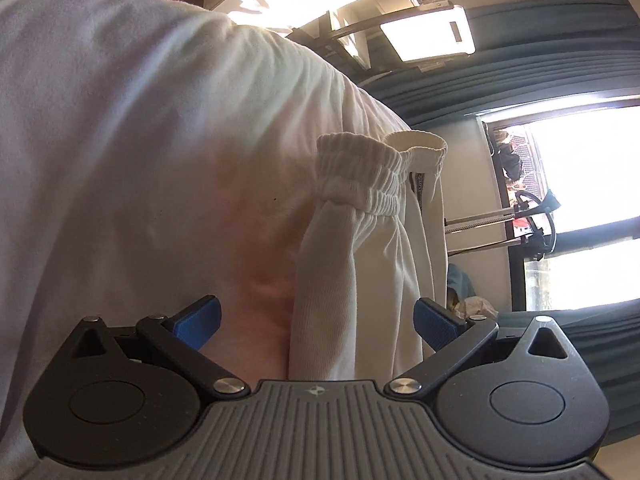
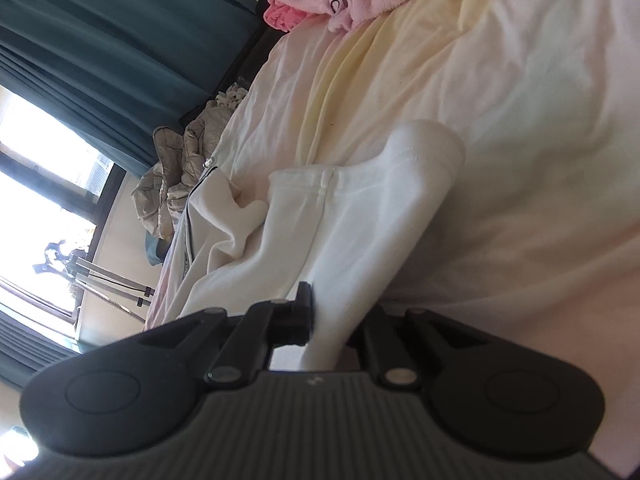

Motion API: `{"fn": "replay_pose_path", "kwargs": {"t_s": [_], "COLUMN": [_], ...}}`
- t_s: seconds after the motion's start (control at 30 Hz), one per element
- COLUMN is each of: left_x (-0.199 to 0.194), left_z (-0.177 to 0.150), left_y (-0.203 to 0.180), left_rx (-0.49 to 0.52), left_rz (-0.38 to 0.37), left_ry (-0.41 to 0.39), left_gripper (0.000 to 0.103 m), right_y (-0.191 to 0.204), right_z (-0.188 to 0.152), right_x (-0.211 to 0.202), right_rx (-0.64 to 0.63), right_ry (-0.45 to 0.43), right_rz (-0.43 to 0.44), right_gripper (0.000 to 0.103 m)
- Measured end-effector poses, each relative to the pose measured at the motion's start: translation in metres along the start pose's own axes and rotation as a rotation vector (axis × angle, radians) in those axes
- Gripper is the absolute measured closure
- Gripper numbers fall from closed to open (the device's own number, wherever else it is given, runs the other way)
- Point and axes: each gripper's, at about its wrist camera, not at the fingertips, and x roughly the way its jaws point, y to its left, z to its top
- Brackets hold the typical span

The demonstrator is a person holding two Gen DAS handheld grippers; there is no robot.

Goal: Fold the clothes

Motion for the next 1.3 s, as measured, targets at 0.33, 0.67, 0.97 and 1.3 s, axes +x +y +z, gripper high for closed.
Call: {"fn": "replay_pose_path", "kwargs": {"t_s": [0.33,0.67,0.97,1.3], "left_x": [0.040,0.059,-0.001,-0.071], "left_z": [0.003,0.000,0.003,0.022], "left_y": [-0.021,-0.028,-0.060,-0.040], "left_rx": [0.133,0.233,0.277,0.198], "left_rz": [-0.028,-0.032,-0.156,-0.212], "left_ry": [0.046,0.005,-0.056,-0.003], "left_gripper": [0.016,0.083,0.093,0.094], "right_y": [-0.017,-0.007,0.007,0.011], "right_z": [-0.009,-0.012,-0.021,-0.014], "right_x": [0.003,-0.014,-0.054,-0.128], "right_rx": [0.103,0.108,0.088,0.092], "right_ry": [-0.014,-0.170,-0.275,-0.390], "right_rz": [-0.019,-0.019,0.003,0.003], "right_gripper": [0.072,0.100,0.100,0.100]}}
